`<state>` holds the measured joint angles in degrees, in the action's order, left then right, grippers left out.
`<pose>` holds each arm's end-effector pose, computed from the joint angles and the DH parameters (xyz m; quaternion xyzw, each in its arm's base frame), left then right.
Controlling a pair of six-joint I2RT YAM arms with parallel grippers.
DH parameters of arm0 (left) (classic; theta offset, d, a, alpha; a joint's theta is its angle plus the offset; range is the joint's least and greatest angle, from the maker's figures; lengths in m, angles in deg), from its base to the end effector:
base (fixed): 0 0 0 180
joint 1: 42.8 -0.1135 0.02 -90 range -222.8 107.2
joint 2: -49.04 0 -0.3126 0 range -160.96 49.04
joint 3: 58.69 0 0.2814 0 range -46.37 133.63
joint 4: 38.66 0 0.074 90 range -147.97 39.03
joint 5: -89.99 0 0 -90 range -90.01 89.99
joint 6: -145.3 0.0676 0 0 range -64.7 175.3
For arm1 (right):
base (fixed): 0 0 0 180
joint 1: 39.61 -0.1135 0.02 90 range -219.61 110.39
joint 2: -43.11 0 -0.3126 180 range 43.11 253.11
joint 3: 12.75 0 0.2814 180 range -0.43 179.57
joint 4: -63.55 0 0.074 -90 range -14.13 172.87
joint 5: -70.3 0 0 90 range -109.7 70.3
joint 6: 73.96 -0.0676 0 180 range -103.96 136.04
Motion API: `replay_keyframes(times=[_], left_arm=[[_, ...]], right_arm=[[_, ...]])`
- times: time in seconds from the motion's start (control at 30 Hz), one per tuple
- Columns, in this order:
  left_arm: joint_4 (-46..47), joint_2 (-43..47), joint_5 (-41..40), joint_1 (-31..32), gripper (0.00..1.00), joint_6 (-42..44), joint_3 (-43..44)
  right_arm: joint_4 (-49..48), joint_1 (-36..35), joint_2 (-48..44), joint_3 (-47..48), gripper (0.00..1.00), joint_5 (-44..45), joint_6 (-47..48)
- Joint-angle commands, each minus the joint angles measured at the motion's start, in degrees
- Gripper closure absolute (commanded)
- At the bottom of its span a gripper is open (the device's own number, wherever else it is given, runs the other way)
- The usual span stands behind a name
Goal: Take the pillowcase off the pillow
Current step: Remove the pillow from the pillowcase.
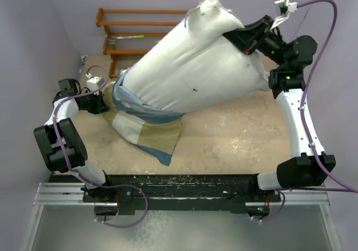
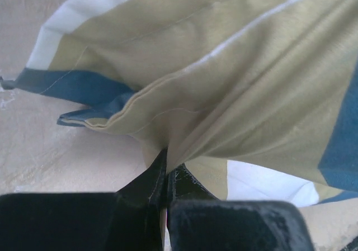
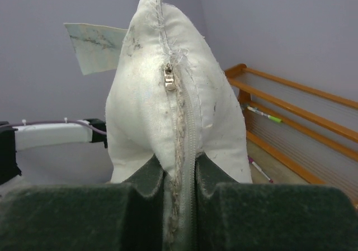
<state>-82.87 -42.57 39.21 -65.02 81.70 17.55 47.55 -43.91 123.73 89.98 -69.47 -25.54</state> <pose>0.3532 0.0981 0.2424 0.1211 0.9052 -0.1934 0.3586 0.3176 0.0756 0.6005 -0.2317 0.4970 0.4875 0.6795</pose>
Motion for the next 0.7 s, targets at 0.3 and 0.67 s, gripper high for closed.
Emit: replay_keyframes(times=[0.3, 0.67], left_arm=[[7.5, -2.8, -18.9, -8.4, 1.0, 8.9, -6.7], [4.8, 1.7, -13.0, -11.7, 1.0, 13.4, -7.3]], right_arm=[[-32.5, 24.1, -3.7, 3.5, 1.0, 20.8, -30.7], [-33.8, 25.8, -4.7, 1.1, 1.0, 26.9, -36.5]])
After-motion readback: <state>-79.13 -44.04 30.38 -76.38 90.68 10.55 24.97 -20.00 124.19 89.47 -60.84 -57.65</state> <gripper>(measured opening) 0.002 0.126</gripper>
